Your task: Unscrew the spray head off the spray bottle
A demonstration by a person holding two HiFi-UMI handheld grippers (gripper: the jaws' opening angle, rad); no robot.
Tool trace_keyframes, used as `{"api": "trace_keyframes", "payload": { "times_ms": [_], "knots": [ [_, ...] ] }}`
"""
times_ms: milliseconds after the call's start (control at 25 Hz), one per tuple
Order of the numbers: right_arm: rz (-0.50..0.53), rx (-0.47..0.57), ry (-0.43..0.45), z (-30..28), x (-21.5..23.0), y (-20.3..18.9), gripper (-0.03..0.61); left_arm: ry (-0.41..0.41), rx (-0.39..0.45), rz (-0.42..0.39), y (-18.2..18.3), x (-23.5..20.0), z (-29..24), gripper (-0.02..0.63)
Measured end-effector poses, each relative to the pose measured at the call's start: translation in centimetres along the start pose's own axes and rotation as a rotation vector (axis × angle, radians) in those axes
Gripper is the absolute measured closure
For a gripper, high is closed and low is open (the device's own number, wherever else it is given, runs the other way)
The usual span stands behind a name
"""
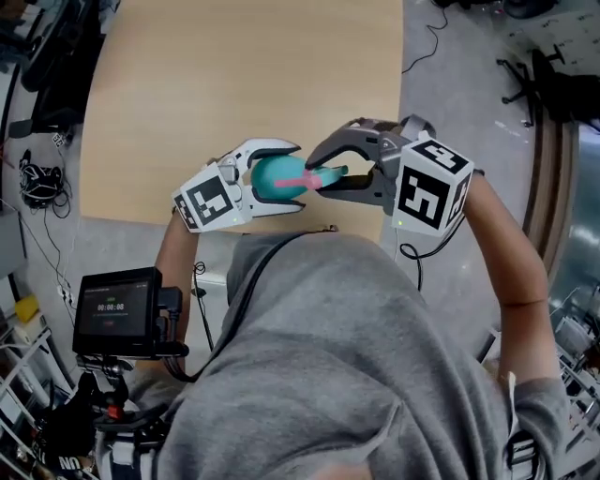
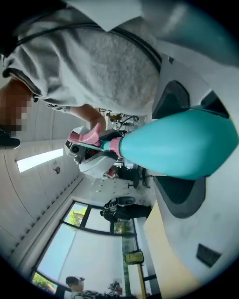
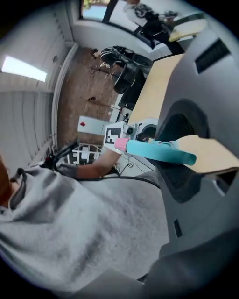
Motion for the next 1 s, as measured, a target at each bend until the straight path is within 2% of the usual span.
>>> {"api": "trace_keyframes", "payload": {
  "times_ms": [80, 200, 320, 520, 560, 640, 760, 840, 920, 1000],
  "knots": [
    [0.088, -0.048, 0.047, -0.3, -0.5, -0.1, 0.449, -0.032, 0.004, 0.015, -0.2, 0.3, 0.0, 0.233],
    [0.161, -0.121, 0.020, -0.6, -0.5, -0.9, 0.448, 0.014, 0.023, 0.012, -0.2, -0.2, 0.0, 0.235],
    [0.150, -0.120, -0.094, -0.4, 0.1, -1.6, 0.429, 0.108, 0.058, -0.001, 0.0, -0.9, 0.0, 0.235],
    [0.037, 0.008, -0.307, 1.7, 0.6, -1.5, 0.336, 0.247, 0.108, -0.058, 1.2, -1.8, -0.1, 0.235],
    [-0.028, 0.070, -0.353, 2.5, 0.6, -1.4, 0.319, 0.280, 0.103, -0.082, 1.5, -1.9, -0.2, 0.235],
    [-0.264, 0.290, -0.462, 4.7, 0.9, -1.0, 0.302, 0.372, 0.055, -0.160, 2.0, -2.0, -0.4, 0.235],
    [-0.797, 0.681, -0.606, 7.9, 1.4, -2.8, 0.299, 0.554, -0.065, -0.359, 2.1, -2.1, -1.0, 0.235],
    [-1.142, 0.930, -0.647, 8.9, 1.6, -4.5, 0.299, 0.649, -0.160, -0.479, 1.8, -2.1, -1.3, 0.236],
    [-1.335, 1.082, -0.684, 9.0, 1.3, -5.8, 0.299, 0.701, -0.219, -0.532, 1.3, -1.9, -1.4, 0.238],
    [-1.437, 1.117, -0.744, 9.0, 0.8, -7.1, 0.299, 0.739, -0.257, -0.560, 0.9, -1.8, -1.5, 0.238]
  ]
}}
Point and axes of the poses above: the fingertips, and each gripper's own axes: z backward along the fingers, x to its right, y out of its top, the point moved 7 cm from there along z, backward along the fingers, and after that the axes turned 8 degrees about x, right-handed, at the moved point
